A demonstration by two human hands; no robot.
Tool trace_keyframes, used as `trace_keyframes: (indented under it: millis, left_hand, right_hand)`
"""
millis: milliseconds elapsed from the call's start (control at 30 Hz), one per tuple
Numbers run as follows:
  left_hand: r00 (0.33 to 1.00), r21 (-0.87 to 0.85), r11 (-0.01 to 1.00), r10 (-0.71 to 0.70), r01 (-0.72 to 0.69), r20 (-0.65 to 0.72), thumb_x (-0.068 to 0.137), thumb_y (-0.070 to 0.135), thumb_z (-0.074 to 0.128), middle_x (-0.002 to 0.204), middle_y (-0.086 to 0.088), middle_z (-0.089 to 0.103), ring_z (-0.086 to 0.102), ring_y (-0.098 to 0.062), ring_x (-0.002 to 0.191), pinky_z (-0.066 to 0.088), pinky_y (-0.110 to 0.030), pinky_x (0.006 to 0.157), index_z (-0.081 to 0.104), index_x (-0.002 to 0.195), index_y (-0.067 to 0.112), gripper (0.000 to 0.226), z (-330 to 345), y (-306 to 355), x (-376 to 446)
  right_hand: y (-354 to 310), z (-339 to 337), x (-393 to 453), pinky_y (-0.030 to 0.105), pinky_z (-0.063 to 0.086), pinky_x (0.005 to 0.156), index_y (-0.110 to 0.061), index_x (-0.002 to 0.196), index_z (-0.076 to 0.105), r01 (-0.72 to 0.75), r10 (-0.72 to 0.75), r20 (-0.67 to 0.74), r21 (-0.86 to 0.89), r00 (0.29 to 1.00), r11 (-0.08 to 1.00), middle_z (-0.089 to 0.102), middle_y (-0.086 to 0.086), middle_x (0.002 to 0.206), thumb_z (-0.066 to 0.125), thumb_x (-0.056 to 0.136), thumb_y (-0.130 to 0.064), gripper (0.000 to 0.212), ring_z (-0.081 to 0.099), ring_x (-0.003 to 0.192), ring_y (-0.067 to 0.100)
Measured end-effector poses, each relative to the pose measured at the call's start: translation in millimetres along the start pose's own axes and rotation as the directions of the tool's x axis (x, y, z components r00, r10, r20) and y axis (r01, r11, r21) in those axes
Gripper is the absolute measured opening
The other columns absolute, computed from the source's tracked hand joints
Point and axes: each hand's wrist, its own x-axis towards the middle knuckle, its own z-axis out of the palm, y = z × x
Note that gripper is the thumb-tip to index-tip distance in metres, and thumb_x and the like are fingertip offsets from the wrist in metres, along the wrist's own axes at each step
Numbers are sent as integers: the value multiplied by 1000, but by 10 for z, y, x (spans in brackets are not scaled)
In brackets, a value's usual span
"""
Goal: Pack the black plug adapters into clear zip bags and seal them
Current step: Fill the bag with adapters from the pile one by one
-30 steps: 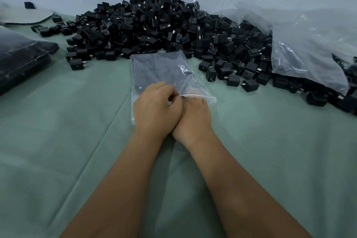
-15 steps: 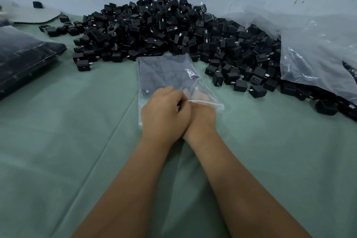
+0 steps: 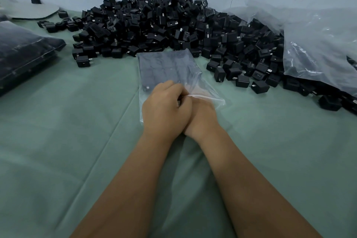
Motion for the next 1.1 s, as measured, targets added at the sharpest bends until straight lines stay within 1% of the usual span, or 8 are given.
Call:
trace_keyframes:
  millis: [267,567,700,800,867,967,1033,1100]
  left_hand:
    - [999,1,999,37,-37,-14,75,21,50,74,1,62,54,-16,75,42,-33,60,69,73,10,22,22,-16,4]
    - [1000,30,999,28,-28,6,77,20,54,77,3,61,50,-13,77,35,-29,59,66,74,15,13,72,-76,4]
    - [999,31,999,-18,17,31,81,17,58,80,6,59,48,-12,78,33,-28,62,65,79,18,8,83,-107,25]
    - [997,51,997,-55,52,60,83,19,57,85,7,61,47,-11,79,35,-29,63,66,83,19,9,81,-113,42]
    - [991,49,994,-102,98,87,84,19,54,91,7,62,50,-13,81,39,-30,65,66,86,21,12,80,-121,59]
    - [964,13,977,-213,214,159,85,16,50,89,1,66,57,-21,83,48,-37,70,65,87,16,15,74,-138,95]
    - [945,4,966,-254,259,207,86,15,50,83,-4,66,58,-27,82,49,-41,71,65,86,11,16,68,-150,104]
    - [935,23,965,-259,261,241,88,18,52,83,-3,66,57,-27,83,49,-38,72,66,86,14,14,66,-155,99]
  right_hand:
    - [19,24,4,27,33,73,-25,81,38,-37,38,11,-19,999,999,65,0,100,44,92,-21,13,60,98,20]
    - [25,14,13,32,34,83,-24,96,55,-41,41,99,-5,994,999,65,1,109,44,92,-25,12,57,107,23]
    - [23,51,-38,28,31,73,-25,74,37,-71,71,41,-8,997,997,65,-1,94,46,88,-20,18,60,95,21]
    - [19,31,-128,29,33,74,-25,86,54,-64,65,-91,17,994,998,66,-3,93,48,84,-18,9,60,93,21]
    - [47,-7,-176,31,35,81,-22,98,61,-25,27,-106,16,994,1000,67,-2,99,50,83,-19,19,59,97,22]
    - [103,-126,-216,31,34,67,-11,86,66,103,-99,-195,8,976,995,68,6,86,51,80,-16,17,61,82,29]
    - [126,-209,-237,27,27,54,-8,65,62,135,-101,-414,54,905,989,60,7,66,46,78,-14,21,56,62,27]
    - [197,-244,-236,25,29,52,-7,65,61,94,-6,-609,113,793,989,58,5,67,45,76,-13,20,52,64,22]
